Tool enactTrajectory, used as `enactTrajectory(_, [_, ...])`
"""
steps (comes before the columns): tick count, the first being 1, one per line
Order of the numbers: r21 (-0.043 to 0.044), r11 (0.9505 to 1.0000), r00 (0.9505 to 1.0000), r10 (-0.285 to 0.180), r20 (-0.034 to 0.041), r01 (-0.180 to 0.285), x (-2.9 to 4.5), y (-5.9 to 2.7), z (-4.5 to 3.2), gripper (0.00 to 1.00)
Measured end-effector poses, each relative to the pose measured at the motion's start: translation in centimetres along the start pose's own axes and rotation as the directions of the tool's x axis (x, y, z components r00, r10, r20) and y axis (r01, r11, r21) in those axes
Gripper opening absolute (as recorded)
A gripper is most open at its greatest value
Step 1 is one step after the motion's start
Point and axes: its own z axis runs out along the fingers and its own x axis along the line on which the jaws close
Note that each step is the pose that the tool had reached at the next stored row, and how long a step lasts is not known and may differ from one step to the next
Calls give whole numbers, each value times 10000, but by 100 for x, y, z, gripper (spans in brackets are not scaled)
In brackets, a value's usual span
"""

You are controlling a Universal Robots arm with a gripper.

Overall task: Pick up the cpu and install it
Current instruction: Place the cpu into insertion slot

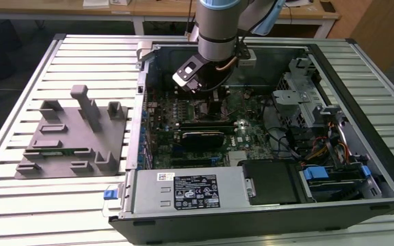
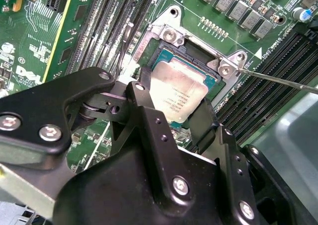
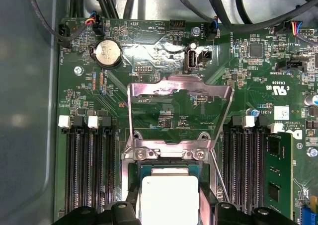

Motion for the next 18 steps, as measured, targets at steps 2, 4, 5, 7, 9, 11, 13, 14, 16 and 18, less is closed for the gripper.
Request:
enactTrajectory(2, [0,10000,10000,0,0,0,0,0,0,54])
enactTrajectory(4, [0,10000,10000,0,0,0,0,0,0,54])
enactTrajectory(5, [0,10000,10000,0,0,0,0,0,0,54])
enactTrajectory(7, [-5,10000,10000,0,-5,0,1,1,2,55])
enactTrajectory(9, [-4,10000,10000,0,-6,0,1,1,3,61])
enactTrajectory(11, [0,10000,10000,0,0,0,0,0,1,61])
enactTrajectory(13, [0,10000,10000,0,0,0,0,0,1,61])
enactTrajectory(14, [2,10000,10000,0,2,0,-1,0,-4,61])
enactTrajectory(16, [0,10000,10000,1,1,-1,-1,0,-19,61])
enactTrajectory(18, [0,10000,10000,1,0,-1,-1,1,-33,61])
